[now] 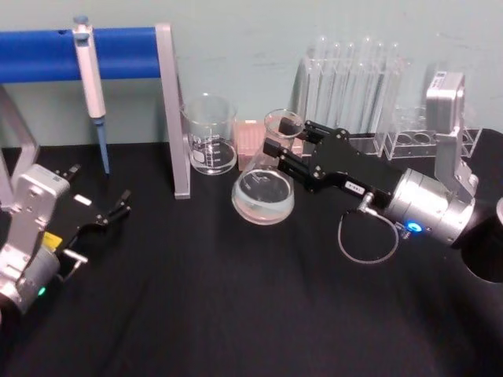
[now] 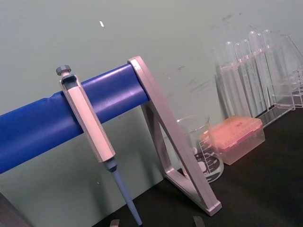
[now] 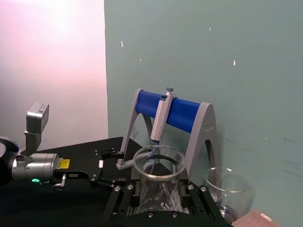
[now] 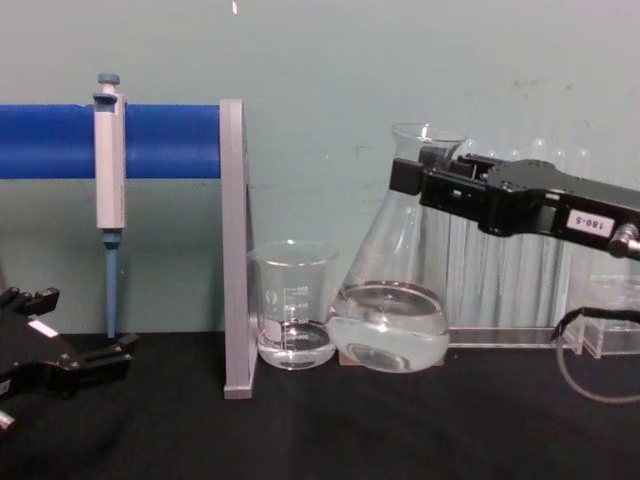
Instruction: Grasp the erlenmeyer flask with one hand, shake it three times, then place it back.
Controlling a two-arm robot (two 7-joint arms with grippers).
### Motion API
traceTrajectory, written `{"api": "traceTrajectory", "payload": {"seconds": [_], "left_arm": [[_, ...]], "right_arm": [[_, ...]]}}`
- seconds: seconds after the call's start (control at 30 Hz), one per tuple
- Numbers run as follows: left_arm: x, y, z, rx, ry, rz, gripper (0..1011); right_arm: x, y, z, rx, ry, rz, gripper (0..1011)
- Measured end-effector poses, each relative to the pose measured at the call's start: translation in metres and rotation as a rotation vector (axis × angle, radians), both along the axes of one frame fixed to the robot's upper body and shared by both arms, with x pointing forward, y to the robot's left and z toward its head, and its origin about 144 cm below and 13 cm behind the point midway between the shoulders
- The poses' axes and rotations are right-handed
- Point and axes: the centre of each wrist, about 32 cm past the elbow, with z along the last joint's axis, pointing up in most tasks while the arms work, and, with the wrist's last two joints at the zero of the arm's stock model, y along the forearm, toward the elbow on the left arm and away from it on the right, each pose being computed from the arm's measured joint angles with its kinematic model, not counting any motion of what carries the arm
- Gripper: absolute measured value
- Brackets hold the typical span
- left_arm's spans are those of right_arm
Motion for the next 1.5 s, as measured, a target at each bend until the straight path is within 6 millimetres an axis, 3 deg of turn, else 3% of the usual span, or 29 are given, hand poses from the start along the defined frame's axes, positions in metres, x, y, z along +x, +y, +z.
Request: {"api": "traceTrajectory", "payload": {"seconds": [0.4,1.5], "left_arm": [[0.0,0.0,0.0,0.0,0.0,0.0,1001],[0.0,0.0,0.0,0.0,0.0,0.0,1001]], "right_arm": [[0.004,-0.004,-0.003,-0.029,0.001,0.0,448],[0.016,-0.023,-0.041,-0.133,0.08,0.073,448]]}}
